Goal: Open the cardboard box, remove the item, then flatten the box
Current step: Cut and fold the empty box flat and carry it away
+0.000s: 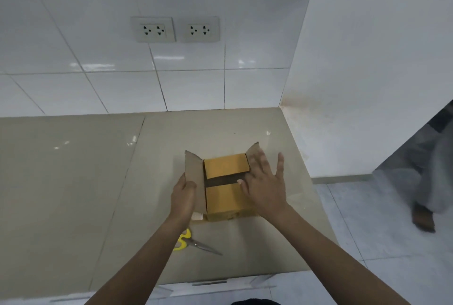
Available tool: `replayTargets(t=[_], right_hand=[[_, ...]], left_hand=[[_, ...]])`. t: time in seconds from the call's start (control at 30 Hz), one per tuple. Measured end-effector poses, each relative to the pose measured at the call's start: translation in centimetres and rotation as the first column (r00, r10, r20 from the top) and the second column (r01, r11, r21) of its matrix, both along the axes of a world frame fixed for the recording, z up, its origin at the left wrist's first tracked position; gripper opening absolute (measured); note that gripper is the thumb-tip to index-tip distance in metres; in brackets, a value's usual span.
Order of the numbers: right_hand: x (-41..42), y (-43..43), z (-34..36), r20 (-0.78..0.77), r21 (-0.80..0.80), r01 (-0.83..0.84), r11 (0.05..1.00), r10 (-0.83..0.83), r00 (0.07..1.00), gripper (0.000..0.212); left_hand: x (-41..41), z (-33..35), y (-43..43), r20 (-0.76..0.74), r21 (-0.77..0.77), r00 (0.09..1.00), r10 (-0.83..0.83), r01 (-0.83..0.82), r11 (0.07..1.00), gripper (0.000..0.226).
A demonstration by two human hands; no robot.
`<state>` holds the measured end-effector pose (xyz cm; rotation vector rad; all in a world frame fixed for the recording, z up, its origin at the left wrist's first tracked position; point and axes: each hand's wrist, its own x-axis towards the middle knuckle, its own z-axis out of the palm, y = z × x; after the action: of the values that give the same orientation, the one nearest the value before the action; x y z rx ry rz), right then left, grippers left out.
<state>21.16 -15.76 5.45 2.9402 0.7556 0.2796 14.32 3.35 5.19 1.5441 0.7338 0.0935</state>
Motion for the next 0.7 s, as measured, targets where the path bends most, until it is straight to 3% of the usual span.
replayTargets(t=[0.13,0.3,0.43,0.57,0.7], right_hand=[[-1.0,-0.7,0.8,-0.026,-0.058,-0.036,0.998,0.035,0.999,0.058],[-2.6,-1.2,2.9,0.067,0.171,-0.14,0.975,0.13,0.989,0.051],[-5.6,-1.4,1.8,0.136,0.163,-0.305,0.938,0.285,0.949,0.044],[-7.1,-1.6,0.2,0.022,0.039,-0.393,0.919,0.393,0.919,0.044],[-4.7,0.3,1.0,-0.191,0.138,-0.294,0.946,0.317,0.929,0.027]], left_hand=[[-0.3,-0.7,0.8,-0.045,-0.163,0.991,0.126,-0.131,0.978,0.026],[0.0,-1.0,0.2,-0.004,-0.134,0.984,0.179,-0.178,0.975,0.026],[0.1,-1.1,-0.3,0.002,-0.076,0.987,0.159,-0.158,0.985,0.027],[-0.2,-1.0,0.0,-0.002,-0.065,0.992,0.126,-0.126,0.99,0.026],[-0.4,-0.7,0.4,-0.005,-0.037,0.998,0.058,-0.058,0.998,0.028]])
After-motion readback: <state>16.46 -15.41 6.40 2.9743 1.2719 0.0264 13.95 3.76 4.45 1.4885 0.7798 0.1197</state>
